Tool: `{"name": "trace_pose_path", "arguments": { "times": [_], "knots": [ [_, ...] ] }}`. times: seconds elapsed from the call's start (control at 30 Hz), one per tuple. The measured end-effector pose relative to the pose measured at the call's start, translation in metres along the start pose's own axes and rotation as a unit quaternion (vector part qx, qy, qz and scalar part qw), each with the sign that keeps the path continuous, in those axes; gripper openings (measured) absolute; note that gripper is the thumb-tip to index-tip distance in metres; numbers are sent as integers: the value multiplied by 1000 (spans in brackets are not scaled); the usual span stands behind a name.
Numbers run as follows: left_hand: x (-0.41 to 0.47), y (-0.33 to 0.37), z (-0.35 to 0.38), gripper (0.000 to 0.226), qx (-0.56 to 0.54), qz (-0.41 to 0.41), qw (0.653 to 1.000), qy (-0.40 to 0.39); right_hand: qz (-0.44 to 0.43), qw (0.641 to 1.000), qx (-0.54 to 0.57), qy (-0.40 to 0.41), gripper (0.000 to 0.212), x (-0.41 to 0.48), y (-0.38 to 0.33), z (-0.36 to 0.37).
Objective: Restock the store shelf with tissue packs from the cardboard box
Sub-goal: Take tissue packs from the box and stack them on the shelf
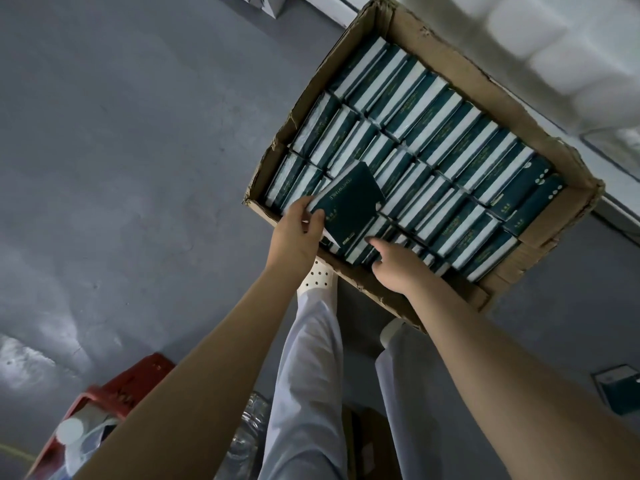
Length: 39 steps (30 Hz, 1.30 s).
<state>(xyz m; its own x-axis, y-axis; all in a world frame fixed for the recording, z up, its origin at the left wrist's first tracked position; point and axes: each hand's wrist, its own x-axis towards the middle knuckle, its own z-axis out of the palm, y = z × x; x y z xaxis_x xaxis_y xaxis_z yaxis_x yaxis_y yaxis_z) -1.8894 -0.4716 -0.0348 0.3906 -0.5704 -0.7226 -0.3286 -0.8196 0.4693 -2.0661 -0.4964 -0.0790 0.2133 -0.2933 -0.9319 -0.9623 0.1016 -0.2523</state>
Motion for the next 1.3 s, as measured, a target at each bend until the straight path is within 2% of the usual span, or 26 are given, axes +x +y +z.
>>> {"name": "trace_pose_path", "arguments": {
  "times": [0.13,0.27,0.4,0.5,0.57,0.63,0.67,0.8,0.93,1.07,1.2,1.3],
  "knots": [
    [6,2,-5,39,4,5,1000,-5,-17,998,-56,39,53,15,-5,9],
    [10,2,-6,38,-18,-6,1000,5,-45,994,-89,37,60,13,-9,7],
    [9,3,-5,38,-21,-17,1000,16,-43,975,-206,75,70,1,-9,-3],
    [5,5,-5,39,-23,-24,999,21,-71,941,-287,168,61,-13,-5,-8],
    [1,8,-7,38,-33,-34,998,30,-113,917,-307,226,43,-22,-1,-12],
    [-7,13,-10,37,-44,-41,997,44,-108,913,-325,224,30,-35,-2,-24],
    [-12,17,-12,37,-50,-42,997,50,-98,917,-322,212,32,-40,-1,-29],
    [-37,36,-24,37,-81,-42,993,72,-74,956,-142,247,39,-69,0,-62],
    [-72,72,-52,36,-150,-60,983,86,-86,958,79,263,31,-121,-13,-111],
    [-121,121,-100,33,-219,-46,969,107,-122,919,242,287,23,-202,-39,-160],
    [-182,179,-163,30,-242,-11,965,96,-139,839,433,298,21,-302,-79,-197],
    [-231,226,-209,24,-245,46,965,80,-158,793,492,322,22,-382,-106,-220]
  ]
}}
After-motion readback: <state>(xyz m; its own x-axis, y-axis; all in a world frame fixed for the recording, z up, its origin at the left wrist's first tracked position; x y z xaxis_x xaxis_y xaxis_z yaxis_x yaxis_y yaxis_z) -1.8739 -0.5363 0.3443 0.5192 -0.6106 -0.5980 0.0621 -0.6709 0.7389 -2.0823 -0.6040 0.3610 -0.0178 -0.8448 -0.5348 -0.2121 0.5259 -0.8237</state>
